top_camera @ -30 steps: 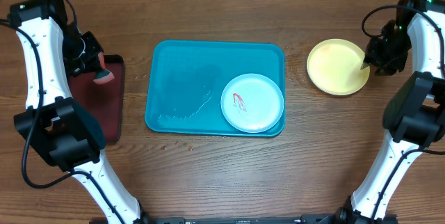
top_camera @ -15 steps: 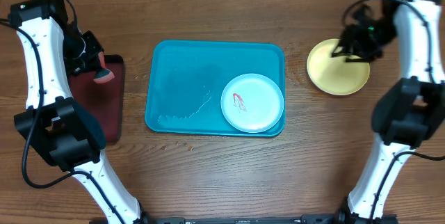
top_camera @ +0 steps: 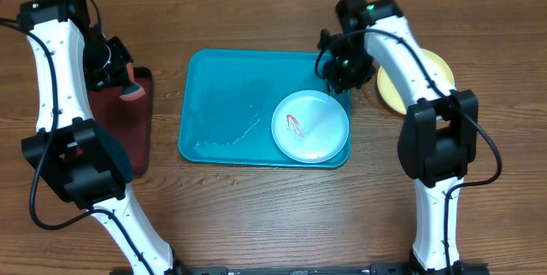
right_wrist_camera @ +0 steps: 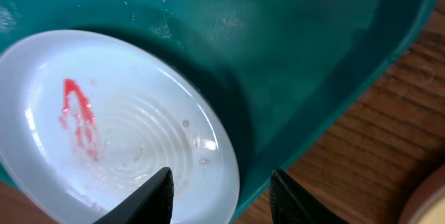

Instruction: Clean dirty plates on tray and stack at the side

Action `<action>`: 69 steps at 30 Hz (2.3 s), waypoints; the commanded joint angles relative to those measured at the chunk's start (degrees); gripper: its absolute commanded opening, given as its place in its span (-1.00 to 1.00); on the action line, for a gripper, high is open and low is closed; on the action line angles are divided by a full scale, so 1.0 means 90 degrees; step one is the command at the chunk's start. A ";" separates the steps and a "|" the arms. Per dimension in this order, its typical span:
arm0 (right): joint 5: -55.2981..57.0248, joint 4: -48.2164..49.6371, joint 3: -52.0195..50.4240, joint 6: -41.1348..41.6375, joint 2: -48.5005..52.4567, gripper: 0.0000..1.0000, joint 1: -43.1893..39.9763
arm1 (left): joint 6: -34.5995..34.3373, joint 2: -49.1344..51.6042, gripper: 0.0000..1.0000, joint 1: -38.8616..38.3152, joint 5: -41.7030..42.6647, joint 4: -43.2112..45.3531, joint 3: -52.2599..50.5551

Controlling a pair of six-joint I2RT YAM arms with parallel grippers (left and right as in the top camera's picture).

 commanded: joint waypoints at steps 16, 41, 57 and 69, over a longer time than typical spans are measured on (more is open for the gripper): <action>0.0002 0.0748 -0.1066 -0.0066 -0.0189 -0.26 0.0143 | 0.0007 -0.0219 -0.91 -0.0019 -0.0061 0.0080 0.0087; 0.0661 0.1287 -0.1064 0.1746 -0.0119 -0.27 0.0872 | 0.0007 -0.0219 -0.92 -0.0049 -0.0041 0.0080 0.0087; -0.0226 0.1681 -0.1535 0.1627 -0.0100 -0.47 0.0901 | 0.0010 -0.0219 -0.91 -0.0250 -0.0041 0.0146 0.0087; -0.0401 0.2152 -0.1892 0.1991 -0.0102 -0.60 0.0901 | 0.0012 -0.0219 -0.92 -0.0644 0.0250 0.0214 0.0039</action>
